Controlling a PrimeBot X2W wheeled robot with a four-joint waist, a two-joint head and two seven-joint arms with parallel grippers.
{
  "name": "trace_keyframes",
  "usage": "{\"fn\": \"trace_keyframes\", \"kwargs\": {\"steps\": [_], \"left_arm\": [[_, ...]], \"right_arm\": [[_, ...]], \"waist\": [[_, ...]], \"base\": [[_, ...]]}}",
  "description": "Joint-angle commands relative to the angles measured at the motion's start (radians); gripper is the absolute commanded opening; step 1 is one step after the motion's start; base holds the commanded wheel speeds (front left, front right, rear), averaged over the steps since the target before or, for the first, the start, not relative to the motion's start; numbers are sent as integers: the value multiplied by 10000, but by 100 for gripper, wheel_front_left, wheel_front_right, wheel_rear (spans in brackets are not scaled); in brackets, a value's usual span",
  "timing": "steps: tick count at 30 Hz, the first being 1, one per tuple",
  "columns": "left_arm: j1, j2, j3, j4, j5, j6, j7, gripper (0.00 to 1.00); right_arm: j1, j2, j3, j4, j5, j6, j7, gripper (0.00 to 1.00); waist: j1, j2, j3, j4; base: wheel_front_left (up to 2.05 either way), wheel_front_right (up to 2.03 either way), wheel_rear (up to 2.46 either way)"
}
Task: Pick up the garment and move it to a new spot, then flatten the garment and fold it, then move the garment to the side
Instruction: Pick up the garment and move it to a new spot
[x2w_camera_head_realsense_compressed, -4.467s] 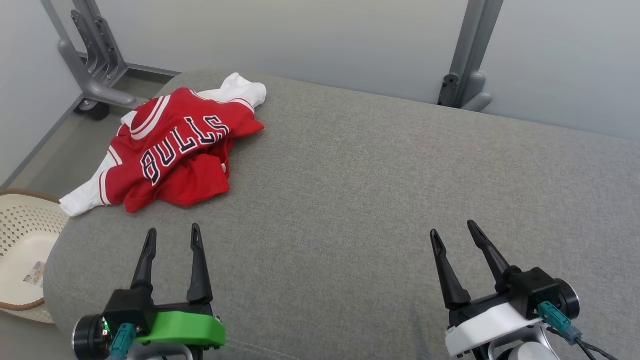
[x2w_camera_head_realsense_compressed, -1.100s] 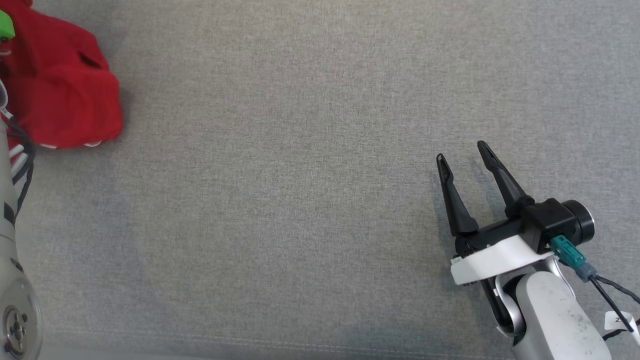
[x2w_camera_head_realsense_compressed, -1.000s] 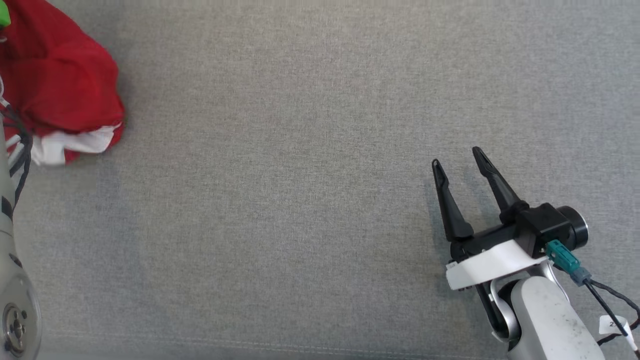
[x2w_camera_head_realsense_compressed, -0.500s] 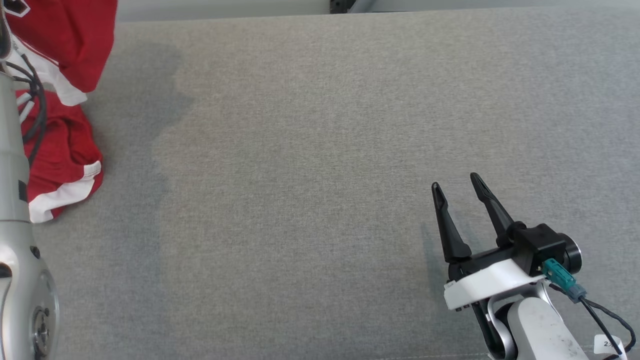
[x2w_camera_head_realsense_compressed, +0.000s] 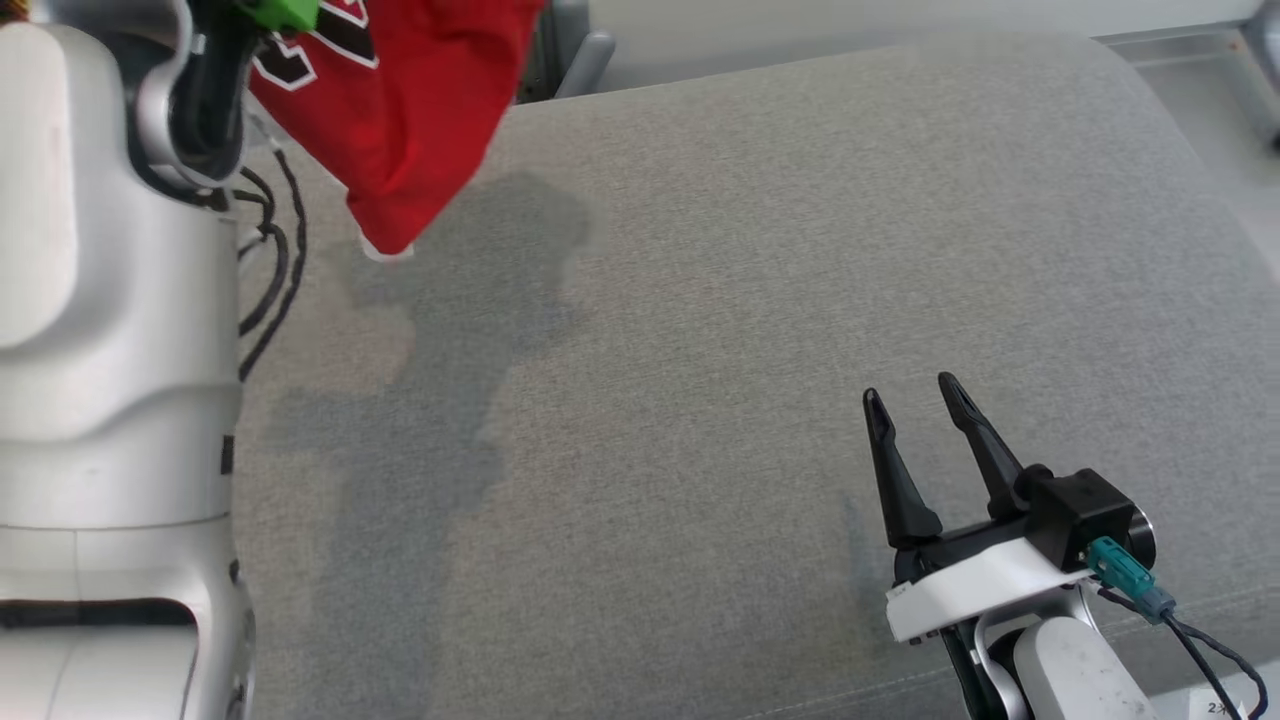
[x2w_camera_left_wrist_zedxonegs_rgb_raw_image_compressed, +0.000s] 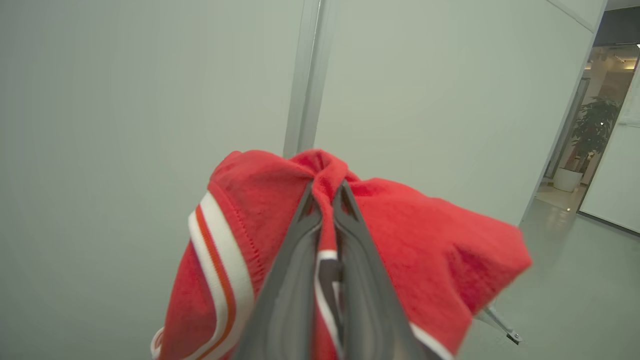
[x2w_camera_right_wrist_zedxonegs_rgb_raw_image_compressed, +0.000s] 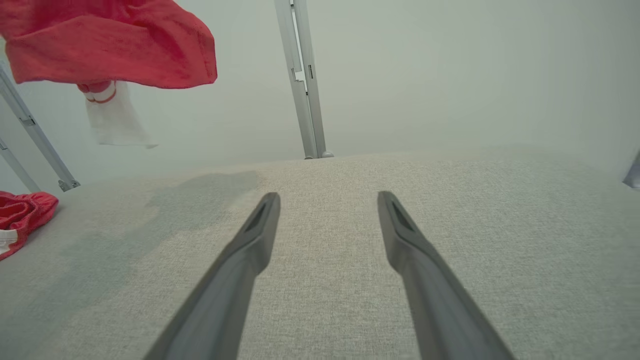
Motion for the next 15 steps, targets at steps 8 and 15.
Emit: {"fn": "trace_keyframes", "kwargs": {"steps": [8, 15], "left_arm": [[1316, -521, -780, -212, -238, 290, 231, 0], [2293, -667, -1837, 1038, 19, 461, -482, 0]], "right_arm": [[-29, 2, 53, -59, 22, -13, -3, 100], [-377, 3, 157, -112, 50, -13, -3, 100]], "waist": [[0, 0, 113, -991], [0, 0, 742, -1299]], "base": [[0, 0, 0], [0, 0, 0]]}}
